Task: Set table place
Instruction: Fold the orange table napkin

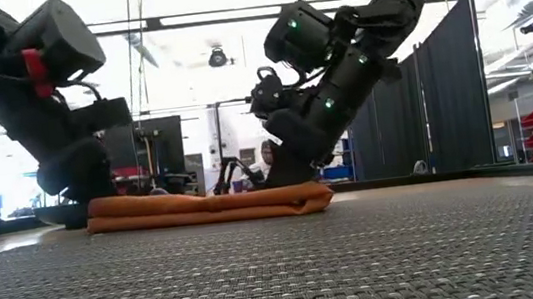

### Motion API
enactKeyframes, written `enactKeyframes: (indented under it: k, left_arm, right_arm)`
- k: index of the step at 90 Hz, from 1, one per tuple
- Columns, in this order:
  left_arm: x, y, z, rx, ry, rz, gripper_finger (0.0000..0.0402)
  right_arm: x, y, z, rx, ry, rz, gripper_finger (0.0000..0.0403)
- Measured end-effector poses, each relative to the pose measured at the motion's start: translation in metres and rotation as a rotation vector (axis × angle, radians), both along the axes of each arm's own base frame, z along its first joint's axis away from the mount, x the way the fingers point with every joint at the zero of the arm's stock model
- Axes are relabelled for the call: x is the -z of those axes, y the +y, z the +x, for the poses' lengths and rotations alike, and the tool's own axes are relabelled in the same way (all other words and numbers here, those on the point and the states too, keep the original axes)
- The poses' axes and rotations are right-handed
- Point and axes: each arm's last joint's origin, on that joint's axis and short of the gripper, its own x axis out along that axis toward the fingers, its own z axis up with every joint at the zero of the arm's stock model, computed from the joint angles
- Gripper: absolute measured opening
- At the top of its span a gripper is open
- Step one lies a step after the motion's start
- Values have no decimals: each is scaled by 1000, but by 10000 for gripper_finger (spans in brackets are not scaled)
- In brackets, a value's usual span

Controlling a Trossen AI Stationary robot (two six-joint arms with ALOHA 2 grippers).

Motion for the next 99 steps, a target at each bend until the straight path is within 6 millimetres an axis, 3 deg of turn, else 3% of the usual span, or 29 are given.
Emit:
enactKeyframes:
  k: [13,24,45,52,64,75,83,99]
  left_arm:
    - [-29,-9,22,56,-85,5,197]
    - [-38,-13,33,125,-169,24,197]
    - [-3,-10,21,145,-55,1,197]
    - [11,-9,11,126,26,-6,197]
    - [15,-7,3,93,70,1,197]
    - [1,-10,9,121,55,-15,197]
    - [-23,-17,23,153,-35,-25,197]
    - [-54,-26,35,203,-37,-4,197]
  right_arm:
    - [-27,0,-2,-11,-29,15,153]
    - [-39,4,-7,-19,-38,23,153]
    - [-8,8,-16,-28,67,19,153]
    - [-7,9,-17,-29,89,13,152]
    - [-8,9,-20,-42,113,-2,151]
    - [-20,10,-22,-37,93,13,150]
    - [-42,13,-25,-42,32,23,151]
    - [-79,21,-54,-44,42,44,150]
